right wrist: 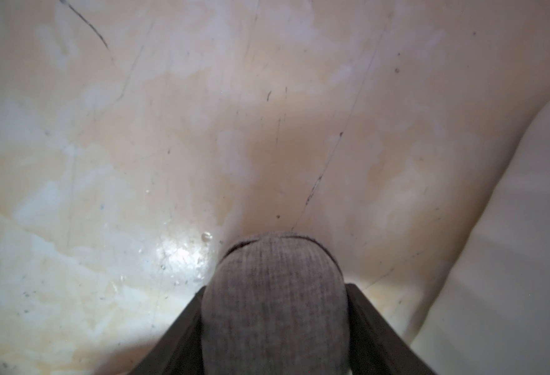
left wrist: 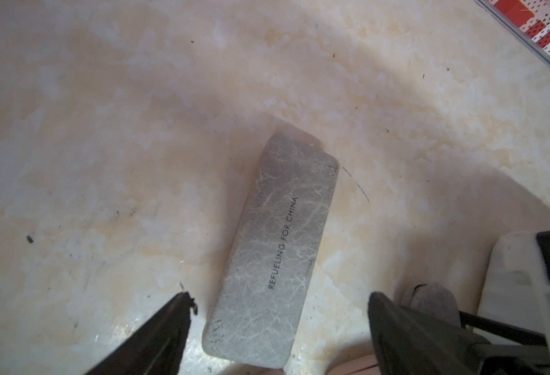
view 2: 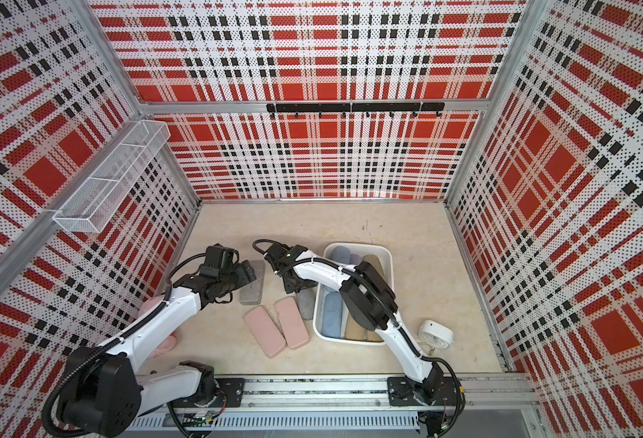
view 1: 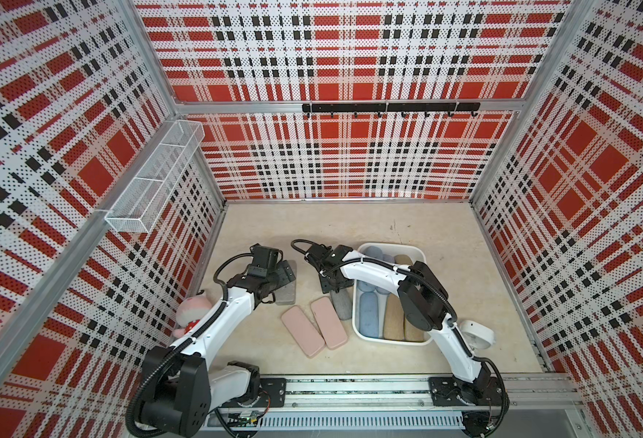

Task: Put the glasses cases into the storage boxes
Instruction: Move the glasses case to the center of the board, then pick up the glasses case at the center of the board.

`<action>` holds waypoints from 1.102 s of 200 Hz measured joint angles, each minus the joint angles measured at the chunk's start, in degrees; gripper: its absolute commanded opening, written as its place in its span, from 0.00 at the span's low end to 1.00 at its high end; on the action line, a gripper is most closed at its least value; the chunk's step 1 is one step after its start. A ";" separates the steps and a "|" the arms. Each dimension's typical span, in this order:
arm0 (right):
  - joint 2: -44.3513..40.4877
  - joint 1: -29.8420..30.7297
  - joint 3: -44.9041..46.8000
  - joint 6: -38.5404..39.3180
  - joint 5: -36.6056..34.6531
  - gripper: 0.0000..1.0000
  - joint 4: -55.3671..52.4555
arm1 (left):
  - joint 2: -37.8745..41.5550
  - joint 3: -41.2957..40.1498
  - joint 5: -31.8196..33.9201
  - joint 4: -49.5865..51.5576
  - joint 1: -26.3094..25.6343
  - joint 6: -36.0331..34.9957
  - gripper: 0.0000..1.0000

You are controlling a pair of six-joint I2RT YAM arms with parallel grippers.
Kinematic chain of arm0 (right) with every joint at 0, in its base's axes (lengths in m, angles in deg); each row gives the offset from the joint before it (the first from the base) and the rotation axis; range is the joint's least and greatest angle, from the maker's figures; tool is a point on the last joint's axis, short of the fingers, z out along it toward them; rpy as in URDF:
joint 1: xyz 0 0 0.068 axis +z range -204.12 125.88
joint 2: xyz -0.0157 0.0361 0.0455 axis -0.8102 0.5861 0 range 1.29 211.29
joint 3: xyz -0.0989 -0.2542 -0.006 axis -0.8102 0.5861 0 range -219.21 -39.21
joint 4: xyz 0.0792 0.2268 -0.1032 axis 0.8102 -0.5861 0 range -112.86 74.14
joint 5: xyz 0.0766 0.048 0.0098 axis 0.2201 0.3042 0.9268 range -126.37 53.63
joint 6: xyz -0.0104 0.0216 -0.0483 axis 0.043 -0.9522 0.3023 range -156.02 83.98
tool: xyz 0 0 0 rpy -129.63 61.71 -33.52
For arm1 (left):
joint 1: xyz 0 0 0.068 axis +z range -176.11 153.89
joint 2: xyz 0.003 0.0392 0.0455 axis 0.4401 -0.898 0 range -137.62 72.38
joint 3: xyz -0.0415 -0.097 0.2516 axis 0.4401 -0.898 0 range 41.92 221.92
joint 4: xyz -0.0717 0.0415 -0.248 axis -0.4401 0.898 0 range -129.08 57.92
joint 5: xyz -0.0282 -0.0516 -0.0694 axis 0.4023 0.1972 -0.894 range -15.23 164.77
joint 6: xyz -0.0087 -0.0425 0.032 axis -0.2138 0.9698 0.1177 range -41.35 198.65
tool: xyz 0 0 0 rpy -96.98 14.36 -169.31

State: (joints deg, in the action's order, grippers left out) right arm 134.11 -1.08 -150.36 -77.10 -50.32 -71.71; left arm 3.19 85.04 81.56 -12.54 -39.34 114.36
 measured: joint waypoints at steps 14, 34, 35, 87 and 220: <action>1.40 -0.26 -3.28 0.00 -0.74 0.60 -0.39 | -0.09 0.00 0.13 0.00 0.00 0.00 0.88; 4.09 -0.81 -9.18 -0.37 -1.70 0.66 -0.44 | -0.17 0.00 0.20 0.00 0.02 0.00 0.89; 4.26 -0.85 -9.53 -0.42 -1.70 0.67 -0.44 | -0.17 0.00 0.22 0.00 0.02 0.00 0.89; 5.84 -1.31 -11.89 -1.11 -1.42 0.76 0.59 | -0.17 0.00 0.42 0.00 0.09 -0.17 0.89; 2.73 1.88 -1.70 -8.09 -1.38 0.64 1.31 | -0.02 -0.37 0.52 -0.35 0.46 -0.09 0.89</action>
State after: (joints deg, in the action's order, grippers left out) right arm 136.84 0.80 -152.06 -85.19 -51.70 -70.40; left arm 3.17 84.66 82.09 -12.89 -38.88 114.27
